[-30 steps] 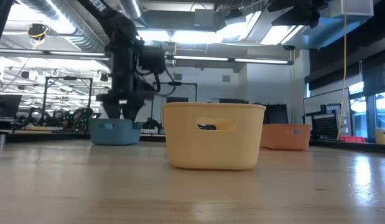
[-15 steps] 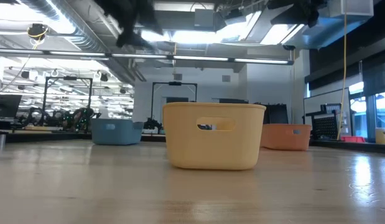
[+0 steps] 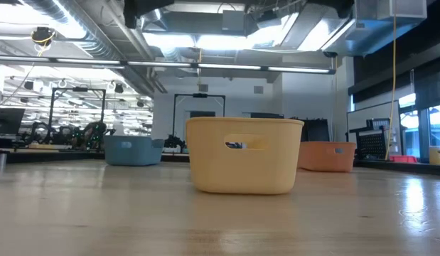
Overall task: Sort & place blocks by color
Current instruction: Put the light blue block into the blue bin
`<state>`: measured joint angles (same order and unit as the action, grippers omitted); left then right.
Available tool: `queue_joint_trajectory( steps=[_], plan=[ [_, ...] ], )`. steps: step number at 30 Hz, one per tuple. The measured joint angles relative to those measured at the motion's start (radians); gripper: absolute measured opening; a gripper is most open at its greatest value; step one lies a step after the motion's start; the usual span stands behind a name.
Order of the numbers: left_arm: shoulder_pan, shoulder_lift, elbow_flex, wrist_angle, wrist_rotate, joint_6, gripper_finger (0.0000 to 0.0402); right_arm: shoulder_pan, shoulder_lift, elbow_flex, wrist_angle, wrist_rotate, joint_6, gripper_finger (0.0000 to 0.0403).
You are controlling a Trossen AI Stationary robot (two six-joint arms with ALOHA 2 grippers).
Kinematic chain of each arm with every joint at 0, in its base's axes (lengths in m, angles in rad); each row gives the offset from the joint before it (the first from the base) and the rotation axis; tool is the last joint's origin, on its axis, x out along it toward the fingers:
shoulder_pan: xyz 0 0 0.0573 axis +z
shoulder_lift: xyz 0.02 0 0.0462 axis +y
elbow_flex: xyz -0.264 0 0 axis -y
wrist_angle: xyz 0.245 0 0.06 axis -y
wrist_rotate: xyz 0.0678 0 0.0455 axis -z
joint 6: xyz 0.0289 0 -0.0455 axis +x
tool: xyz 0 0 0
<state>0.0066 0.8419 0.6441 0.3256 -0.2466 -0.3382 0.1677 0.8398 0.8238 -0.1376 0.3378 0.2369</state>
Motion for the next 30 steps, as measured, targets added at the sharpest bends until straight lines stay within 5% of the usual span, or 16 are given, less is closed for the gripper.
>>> queue_joint_trajectory(
  steps=[6, 10, 14, 17, 20, 23, 30],
  plan=[
    [0.003, -0.07, 0.0, -0.002, 0.078, 0.083, 0.0253, 0.0, 0.0, 0.0, 0.079, -0.019, 0.091, 0.0294],
    [0.004, -0.114, 0.0, -0.003, 0.109, 0.079, 0.0253, -0.02, 0.015, 0.027, -0.011, -0.033, 0.318, 0.0294],
    [0.004, -0.155, 0.0, -0.003, 0.107, 0.071, 0.0253, -0.009, 0.118, 0.168, -0.385, -0.322, 0.674, 0.0294],
    [0.004, -0.173, 0.0, 0.0, 0.1, 0.06, 0.0253, 0.087, 0.234, 0.239, -0.706, -0.591, 0.929, 0.0294],
    [0.004, -0.191, -0.001, -0.004, 0.1, 0.059, 0.0253, 0.223, 0.323, 0.251, -0.859, -0.734, 1.18, 0.0294],
    [0.004, -0.199, -0.001, 0.0, 0.099, 0.059, 0.0253, 0.369, 0.407, 0.234, -0.899, -0.714, 1.457, 0.0294],
    [0.004, -0.2, -0.001, -0.003, 0.106, 0.057, 0.0253, 0.55, 0.592, 0.223, -0.81, -0.441, 1.969, 0.0294]
  ],
)
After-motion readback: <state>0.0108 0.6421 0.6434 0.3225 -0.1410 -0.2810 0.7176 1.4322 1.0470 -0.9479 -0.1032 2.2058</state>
